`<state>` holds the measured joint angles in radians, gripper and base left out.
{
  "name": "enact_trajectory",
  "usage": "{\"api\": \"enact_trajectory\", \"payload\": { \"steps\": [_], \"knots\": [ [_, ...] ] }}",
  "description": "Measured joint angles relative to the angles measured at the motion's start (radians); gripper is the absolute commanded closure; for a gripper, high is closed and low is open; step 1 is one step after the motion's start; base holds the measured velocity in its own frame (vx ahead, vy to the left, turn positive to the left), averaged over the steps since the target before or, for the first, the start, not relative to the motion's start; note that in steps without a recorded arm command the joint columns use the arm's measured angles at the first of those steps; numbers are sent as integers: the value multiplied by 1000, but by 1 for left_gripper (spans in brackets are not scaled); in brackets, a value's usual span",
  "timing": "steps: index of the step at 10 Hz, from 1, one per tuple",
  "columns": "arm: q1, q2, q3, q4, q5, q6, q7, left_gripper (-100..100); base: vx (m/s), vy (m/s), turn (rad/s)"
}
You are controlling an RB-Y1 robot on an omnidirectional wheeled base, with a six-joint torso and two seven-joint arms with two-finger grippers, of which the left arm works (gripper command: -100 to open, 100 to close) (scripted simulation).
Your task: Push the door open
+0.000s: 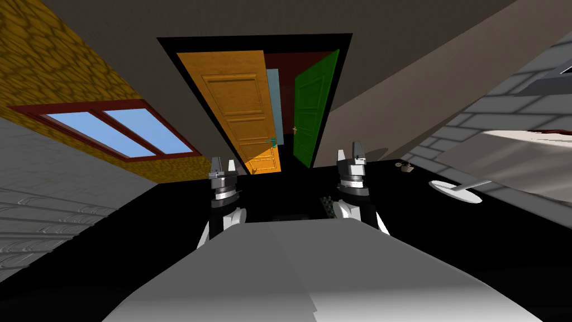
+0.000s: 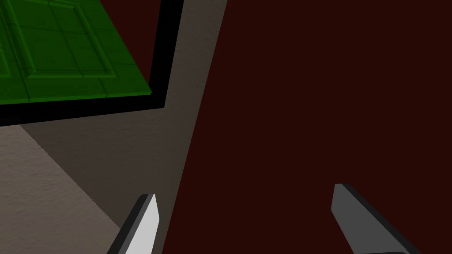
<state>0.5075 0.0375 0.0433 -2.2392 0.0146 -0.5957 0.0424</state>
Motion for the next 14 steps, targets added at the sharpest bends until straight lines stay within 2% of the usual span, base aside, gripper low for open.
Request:
{"api": "enact_trajectory", "payload": {
  "steps": [1,4,6,8,14],
  "knots": [
    [-5,5,3,15,3,-1,2,-100,145,-16,-43],
    [-46,19,8,75,8,12,6,-100,120,0,-21],
    [-63,24,6,117,9,10,7,-100,102,0,-14],
    [-100,35,12,170,14,16,9,-100,136,-1,-27],
    [-177,64,20,311,27,34,19,-100,92,-7,-18]
  ]
}}
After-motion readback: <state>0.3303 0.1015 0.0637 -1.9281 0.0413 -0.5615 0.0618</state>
